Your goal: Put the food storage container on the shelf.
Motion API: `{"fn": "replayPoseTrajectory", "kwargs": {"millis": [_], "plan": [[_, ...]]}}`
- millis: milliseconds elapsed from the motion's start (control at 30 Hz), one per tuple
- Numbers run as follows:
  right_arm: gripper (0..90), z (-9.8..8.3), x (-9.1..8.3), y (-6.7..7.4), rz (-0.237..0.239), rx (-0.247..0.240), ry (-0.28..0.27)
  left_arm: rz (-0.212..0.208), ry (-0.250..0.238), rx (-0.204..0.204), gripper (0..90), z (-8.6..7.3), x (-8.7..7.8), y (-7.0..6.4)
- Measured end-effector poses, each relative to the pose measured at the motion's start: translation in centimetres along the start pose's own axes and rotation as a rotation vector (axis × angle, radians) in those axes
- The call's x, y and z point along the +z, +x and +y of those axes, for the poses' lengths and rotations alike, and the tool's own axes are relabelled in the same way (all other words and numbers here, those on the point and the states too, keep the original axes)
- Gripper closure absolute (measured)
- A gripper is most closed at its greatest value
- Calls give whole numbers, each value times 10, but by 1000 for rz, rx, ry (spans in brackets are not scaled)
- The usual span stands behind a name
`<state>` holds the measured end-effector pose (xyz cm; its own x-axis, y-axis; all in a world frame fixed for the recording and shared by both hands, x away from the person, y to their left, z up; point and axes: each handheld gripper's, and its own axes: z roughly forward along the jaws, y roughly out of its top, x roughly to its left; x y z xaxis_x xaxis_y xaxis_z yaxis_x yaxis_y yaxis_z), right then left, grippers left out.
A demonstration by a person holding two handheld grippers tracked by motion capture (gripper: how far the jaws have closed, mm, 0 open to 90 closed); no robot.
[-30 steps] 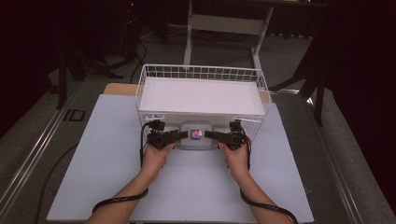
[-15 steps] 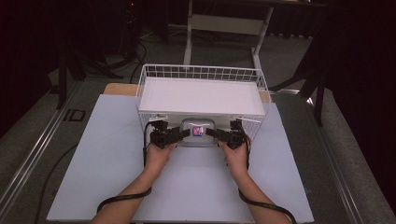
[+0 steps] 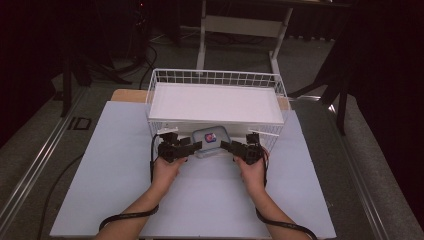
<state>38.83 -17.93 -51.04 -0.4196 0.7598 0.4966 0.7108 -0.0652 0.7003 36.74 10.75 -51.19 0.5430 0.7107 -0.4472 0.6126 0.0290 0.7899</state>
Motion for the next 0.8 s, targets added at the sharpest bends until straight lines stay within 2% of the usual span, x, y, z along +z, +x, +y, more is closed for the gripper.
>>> {"fn": "replayPoseTrajectory", "kwargs": {"millis": [133, 200, 267, 333, 433, 500, 533, 600, 633, 667, 733, 800], "plan": [[378, -8, -9, 1, -21, -31, -2, -22, -4, 53, 284, -8, -13, -6], [378, -11, -13, 1, -20, -33, 3, -22, -6, 83, 226, -12, -19, -8], [379, -14, -18, 3, -27, -50, 1, -33, 1, 94, 156, -17, -25, -10], [381, -17, -21, 5, -37, -67, 1, -53, -1, 102, 150, -22, -33, -11], [406, -22, -25, 9, -31, -84, 7, -46, 2, 141, 149, -26, -47, -14], [429, -25, -26, 13, -31, -116, 13, -58, -11, 137, 148, -28, -56, -15], [433, -27, -27, 16, -35, -130, 16, -52, -14, 141, 135, -29, -60, -16], [497, -30, -26, 21, -42, -155, 35, -48, -13, 154, 105, -30, -67, -17], [497, -30, -26, 21, -42, -155, 35, -48, -13, 154, 86, -30, -67, -17], [548, -31, -26, 23, -53, -173, 36, -29, -20, 181, 86, -32, -72, -19], [725, -35, -25, 27, -56, -201, 38, -2, -20, 218, 49, -34, -76, -22], [842, -37, -22, 30, -51, -223, 50, 14, -26, 242, 35, -37, -78, -24]]}}
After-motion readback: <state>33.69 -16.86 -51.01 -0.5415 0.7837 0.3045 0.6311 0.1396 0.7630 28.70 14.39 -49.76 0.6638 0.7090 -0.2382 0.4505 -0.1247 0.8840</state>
